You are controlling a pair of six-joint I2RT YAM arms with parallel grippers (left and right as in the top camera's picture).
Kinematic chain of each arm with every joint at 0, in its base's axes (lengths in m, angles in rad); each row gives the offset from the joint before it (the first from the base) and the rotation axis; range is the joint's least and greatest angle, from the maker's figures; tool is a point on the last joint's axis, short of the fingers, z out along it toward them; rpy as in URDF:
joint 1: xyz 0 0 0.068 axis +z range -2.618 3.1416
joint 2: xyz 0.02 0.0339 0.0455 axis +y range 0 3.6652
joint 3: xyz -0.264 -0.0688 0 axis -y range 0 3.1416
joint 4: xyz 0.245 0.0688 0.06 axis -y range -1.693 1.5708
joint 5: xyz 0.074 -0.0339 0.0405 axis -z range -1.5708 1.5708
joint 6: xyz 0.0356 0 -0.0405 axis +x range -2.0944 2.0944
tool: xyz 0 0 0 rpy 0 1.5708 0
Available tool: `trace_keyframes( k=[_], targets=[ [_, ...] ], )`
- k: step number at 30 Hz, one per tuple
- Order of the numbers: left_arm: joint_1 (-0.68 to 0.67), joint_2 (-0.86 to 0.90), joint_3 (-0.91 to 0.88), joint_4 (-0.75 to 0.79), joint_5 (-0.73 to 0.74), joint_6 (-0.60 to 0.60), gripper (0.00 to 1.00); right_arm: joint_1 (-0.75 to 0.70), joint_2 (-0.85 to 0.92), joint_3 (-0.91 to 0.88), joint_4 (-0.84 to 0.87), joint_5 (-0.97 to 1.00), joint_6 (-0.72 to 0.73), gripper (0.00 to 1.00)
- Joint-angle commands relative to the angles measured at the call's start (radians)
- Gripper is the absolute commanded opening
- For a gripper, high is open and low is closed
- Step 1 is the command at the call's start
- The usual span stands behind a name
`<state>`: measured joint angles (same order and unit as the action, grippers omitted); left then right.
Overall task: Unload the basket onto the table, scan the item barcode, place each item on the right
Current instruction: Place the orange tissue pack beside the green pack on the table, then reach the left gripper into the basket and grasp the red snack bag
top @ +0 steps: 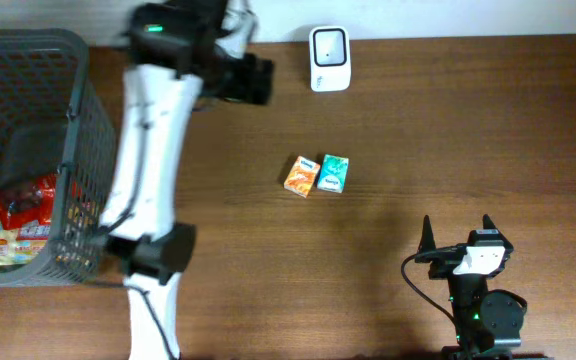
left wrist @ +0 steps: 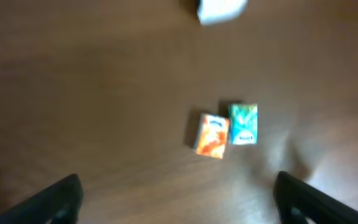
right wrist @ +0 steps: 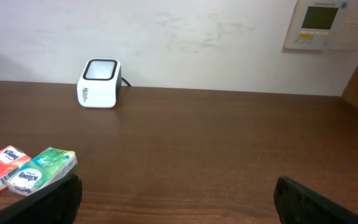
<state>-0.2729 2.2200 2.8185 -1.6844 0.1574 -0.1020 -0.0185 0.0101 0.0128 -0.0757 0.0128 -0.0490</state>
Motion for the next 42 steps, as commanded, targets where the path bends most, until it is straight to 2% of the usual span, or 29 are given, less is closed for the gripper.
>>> trace_keyframes(
  k=[1,4,8,12,15,19,23,29,31,32,36,42],
  targets=[
    [0.115,-0.216,0.029,-0.004,-0.097,0.006,0.99,0.005,-0.006,-0.007,-0.006,0.002,0.001,0.98],
    [0.257,-0.31,0.029,-0.004,-0.158,0.003,0.99,0.005,-0.006,-0.007,-0.006,0.002,0.001,0.98],
    [0.494,-0.322,0.01,-0.004,-0.223,-0.084,0.99,0.005,-0.006,-0.007,-0.006,0.002,0.001,0.98],
    [0.686,-0.322,-0.158,0.073,-0.317,-0.117,0.99,0.005,-0.006,-0.007,-0.006,0.002,0.001,0.98],
    [0.788,-0.321,-0.323,0.161,-0.311,-0.167,0.99,0.005,-0.006,-0.007,-0.006,0.002,0.001,0.98],
    [0.814,-0.321,-0.537,0.275,-0.308,-0.19,0.99,0.005,-0.006,-0.007,-0.006,0.002,0.001,0.98],
    [0.812,-0.321,-0.843,0.523,-0.312,-0.188,0.99,0.005,-0.006,-0.007,-0.006,0.002,0.001,0.98],
    [0.809,-0.321,-1.09,0.708,-0.312,-0.154,0.92,0.005,-0.006,-0.007,-0.006,0.002,0.001,0.98],
    [0.808,-0.321,-1.145,0.761,-0.312,-0.118,0.8,0.005,-0.006,-0.007,-0.006,0.002,0.001,0.98],
    [0.805,-0.321,-1.181,0.803,-0.311,-0.093,0.79,0.005,-0.006,-0.007,-0.006,0.002,0.001,0.98],
    [0.788,-0.32,-1.281,0.893,-0.307,-0.059,0.75,0.005,-0.006,-0.007,-0.006,0.002,0.001,0.98],
    [0.777,-0.317,-1.325,0.909,-0.313,-0.057,0.75,0.005,-0.006,-0.007,-0.006,0.002,0.001,0.98]
  ],
)
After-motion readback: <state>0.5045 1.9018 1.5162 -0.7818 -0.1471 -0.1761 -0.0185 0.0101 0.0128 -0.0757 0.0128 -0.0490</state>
